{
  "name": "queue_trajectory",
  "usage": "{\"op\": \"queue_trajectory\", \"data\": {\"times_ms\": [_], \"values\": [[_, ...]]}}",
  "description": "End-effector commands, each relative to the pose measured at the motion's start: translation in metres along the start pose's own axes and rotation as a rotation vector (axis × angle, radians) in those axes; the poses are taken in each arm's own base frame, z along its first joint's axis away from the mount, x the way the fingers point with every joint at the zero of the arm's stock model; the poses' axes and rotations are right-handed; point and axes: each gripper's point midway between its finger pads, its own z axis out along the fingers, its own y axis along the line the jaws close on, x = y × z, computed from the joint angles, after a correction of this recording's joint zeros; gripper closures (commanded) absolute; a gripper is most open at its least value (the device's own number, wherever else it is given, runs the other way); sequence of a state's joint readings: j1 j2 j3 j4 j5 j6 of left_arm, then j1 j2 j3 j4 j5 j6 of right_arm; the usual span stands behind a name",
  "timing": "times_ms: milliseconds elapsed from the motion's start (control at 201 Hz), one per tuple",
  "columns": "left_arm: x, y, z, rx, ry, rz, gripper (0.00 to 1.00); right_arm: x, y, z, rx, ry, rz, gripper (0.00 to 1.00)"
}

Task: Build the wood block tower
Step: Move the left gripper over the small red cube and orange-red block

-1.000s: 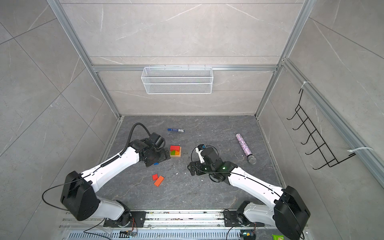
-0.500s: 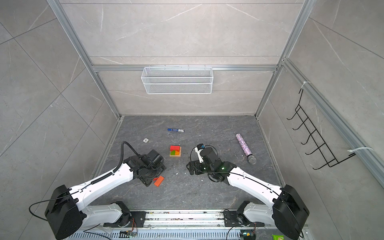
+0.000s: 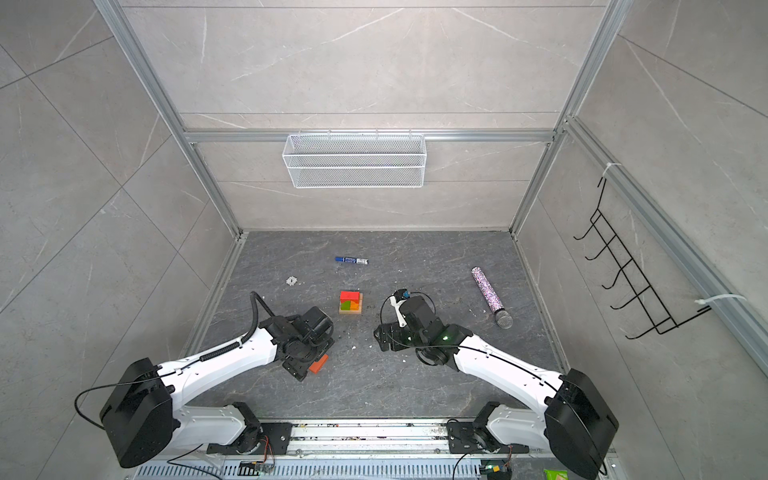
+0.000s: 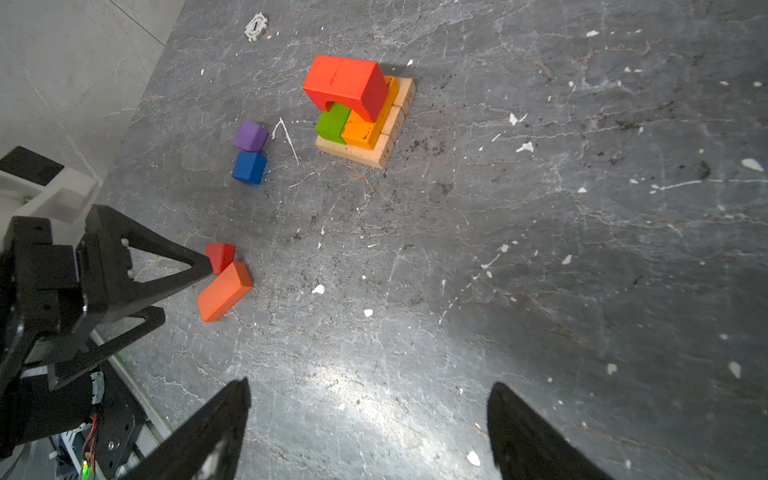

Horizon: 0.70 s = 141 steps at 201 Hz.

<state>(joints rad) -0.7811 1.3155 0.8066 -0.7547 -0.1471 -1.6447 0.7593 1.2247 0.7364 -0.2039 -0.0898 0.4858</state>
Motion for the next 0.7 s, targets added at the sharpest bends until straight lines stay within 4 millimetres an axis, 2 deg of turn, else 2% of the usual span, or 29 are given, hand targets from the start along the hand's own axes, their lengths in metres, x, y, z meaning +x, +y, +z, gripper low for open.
{"op": "queue_trajectory", "data": {"times_ms": [0, 403, 697], "values": [[0.001, 0.003, 0.006, -0.017, 0.002, -0.051, 0.11, 0.006, -0.005, 0.003, 0.024, 0.011, -0.002, 0.13], [0.004, 0.012, 0.022, -0.062, 0.001, -0.079, 0.13, 0.01, -0.007, 0.002, 0.037, 0.016, -0.01, 0.13], [0.003, 0.007, 0.026, -0.06, -0.002, -0.067, 0.14, 0.011, -0.009, 0.0, 0.047, 0.019, -0.018, 0.14]]}}
